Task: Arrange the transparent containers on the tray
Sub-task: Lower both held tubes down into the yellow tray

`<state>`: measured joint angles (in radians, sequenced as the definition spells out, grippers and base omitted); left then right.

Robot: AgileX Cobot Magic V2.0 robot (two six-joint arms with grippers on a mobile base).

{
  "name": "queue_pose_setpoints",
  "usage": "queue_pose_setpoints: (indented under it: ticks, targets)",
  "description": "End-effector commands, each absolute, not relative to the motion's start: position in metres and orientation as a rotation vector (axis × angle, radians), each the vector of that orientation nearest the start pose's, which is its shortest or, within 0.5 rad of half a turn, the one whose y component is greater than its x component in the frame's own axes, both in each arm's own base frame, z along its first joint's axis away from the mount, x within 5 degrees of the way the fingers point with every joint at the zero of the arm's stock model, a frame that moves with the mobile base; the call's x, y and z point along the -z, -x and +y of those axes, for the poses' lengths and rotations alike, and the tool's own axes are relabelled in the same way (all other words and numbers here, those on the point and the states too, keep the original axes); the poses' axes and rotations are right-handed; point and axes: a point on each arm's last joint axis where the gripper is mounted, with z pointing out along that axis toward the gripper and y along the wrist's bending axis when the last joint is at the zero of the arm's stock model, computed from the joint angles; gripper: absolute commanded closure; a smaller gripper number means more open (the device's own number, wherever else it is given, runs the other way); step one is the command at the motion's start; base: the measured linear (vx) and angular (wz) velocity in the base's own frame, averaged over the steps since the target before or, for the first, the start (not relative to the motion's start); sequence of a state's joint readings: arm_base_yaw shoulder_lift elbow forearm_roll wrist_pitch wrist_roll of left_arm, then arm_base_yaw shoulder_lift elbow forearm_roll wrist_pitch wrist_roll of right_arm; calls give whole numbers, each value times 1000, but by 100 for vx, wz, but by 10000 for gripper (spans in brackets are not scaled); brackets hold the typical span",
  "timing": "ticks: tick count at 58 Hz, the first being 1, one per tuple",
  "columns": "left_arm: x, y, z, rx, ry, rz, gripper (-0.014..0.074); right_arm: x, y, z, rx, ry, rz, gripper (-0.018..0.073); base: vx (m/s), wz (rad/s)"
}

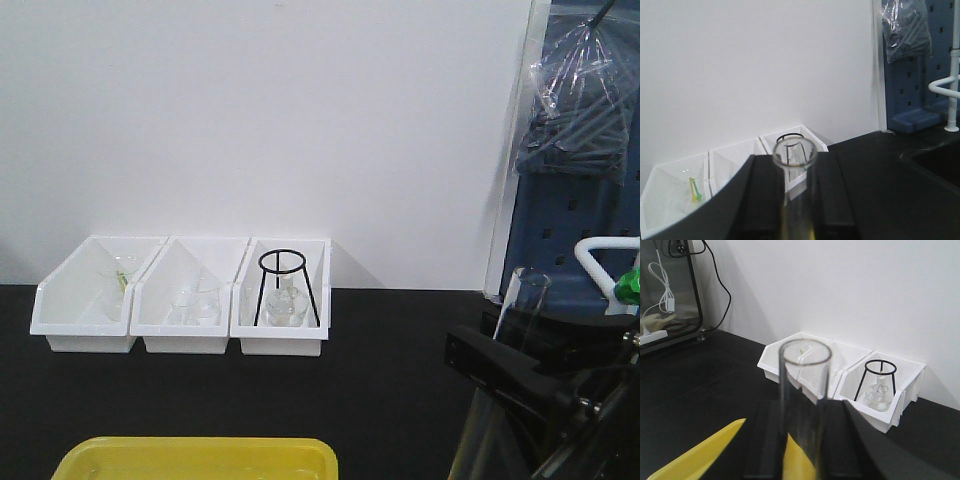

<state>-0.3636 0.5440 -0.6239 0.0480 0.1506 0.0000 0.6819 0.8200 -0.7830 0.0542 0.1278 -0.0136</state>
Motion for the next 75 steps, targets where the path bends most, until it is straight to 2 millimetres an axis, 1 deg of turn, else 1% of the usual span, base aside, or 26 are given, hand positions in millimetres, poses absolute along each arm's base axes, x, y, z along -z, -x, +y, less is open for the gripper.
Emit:
queue_pose_setpoints:
  ticks: [1, 22, 28, 33, 38, 44, 53, 58, 64, 68, 75]
  targets:
    - [-384, -103, -40, 271, -290, 1419, 514, -403, -134, 108, -566, 494, 1465, 498, 0, 0]
    - [-385, -103, -40, 273, -287, 1410, 514, -403, -134, 108, -568, 493, 1466, 498, 0, 0]
    - [-383, -104, -40, 271, -290, 1434, 514, -403, -135, 109, -588, 474, 1471, 498, 0, 0]
    - [-376, -111, -42, 281, -287, 1509, 513, -397, -141, 114, -636, 435, 1525, 498, 0, 0]
    - [-365, -124, -48, 324, -248, 1616, 510, -388, -154, 125, -669, 405, 1597, 496, 0, 0]
    - [-354, -146, -56, 356, -210, 1724, 506, -375, -177, 144, -693, 376, 1690, 494, 0, 0]
    - [-341, -185, -70, 322, -221, 1902, 503, -352, -217, 175, -739, 294, 1818, 494, 0, 0]
    - [-330, -205, -77, 300, -228, 2012, 500, -342, -235, 190, -767, 245, 1884, 494, 0, 0]
    - [-310, -228, -84, 263, -227, 2135, 499, -328, -256, 209, -787, 213, 1970, 494, 0, 0]
    - [-293, -242, -85, 256, -172, 2204, 499, -318, -269, 222, -797, 215, 2047, 494, 0, 0]
    - [-267, -261, -78, 227, -64, 2306, 496, -305, -286, 240, -795, 236, 2130, 494, 0, 0]
